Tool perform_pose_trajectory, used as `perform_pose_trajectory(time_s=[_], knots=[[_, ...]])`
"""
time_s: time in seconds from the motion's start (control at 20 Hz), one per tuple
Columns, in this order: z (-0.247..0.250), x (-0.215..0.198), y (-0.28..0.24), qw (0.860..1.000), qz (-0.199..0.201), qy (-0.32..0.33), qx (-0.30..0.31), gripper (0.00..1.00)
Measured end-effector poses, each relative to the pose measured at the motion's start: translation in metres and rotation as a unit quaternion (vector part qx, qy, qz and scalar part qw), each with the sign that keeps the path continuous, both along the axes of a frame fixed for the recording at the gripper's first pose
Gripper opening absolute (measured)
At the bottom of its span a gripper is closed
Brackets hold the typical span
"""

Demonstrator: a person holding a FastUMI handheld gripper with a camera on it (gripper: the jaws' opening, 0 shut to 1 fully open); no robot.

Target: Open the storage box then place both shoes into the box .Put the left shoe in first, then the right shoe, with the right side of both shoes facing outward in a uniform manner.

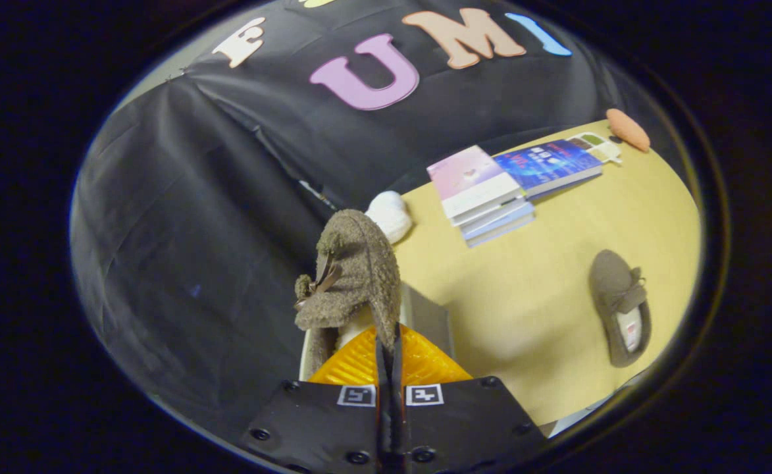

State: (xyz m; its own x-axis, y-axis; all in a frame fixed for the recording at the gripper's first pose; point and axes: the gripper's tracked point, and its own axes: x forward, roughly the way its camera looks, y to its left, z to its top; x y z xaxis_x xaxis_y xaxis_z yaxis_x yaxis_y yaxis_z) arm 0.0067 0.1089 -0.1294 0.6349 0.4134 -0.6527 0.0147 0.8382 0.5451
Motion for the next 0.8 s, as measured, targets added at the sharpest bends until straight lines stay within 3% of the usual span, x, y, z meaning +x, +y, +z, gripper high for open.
perform_pose_trajectory(time_s=[0.2, 0.35, 0.8], knots=[[-0.029, -0.023, 0.055, 0.997, 0.063, 0.043, -0.001, 0.03], [-0.054, -0.039, 0.071, 0.993, 0.085, 0.074, -0.017, 0.03], [-0.118, -0.049, 0.093, 0.982, 0.048, 0.177, -0.048, 0.03]])
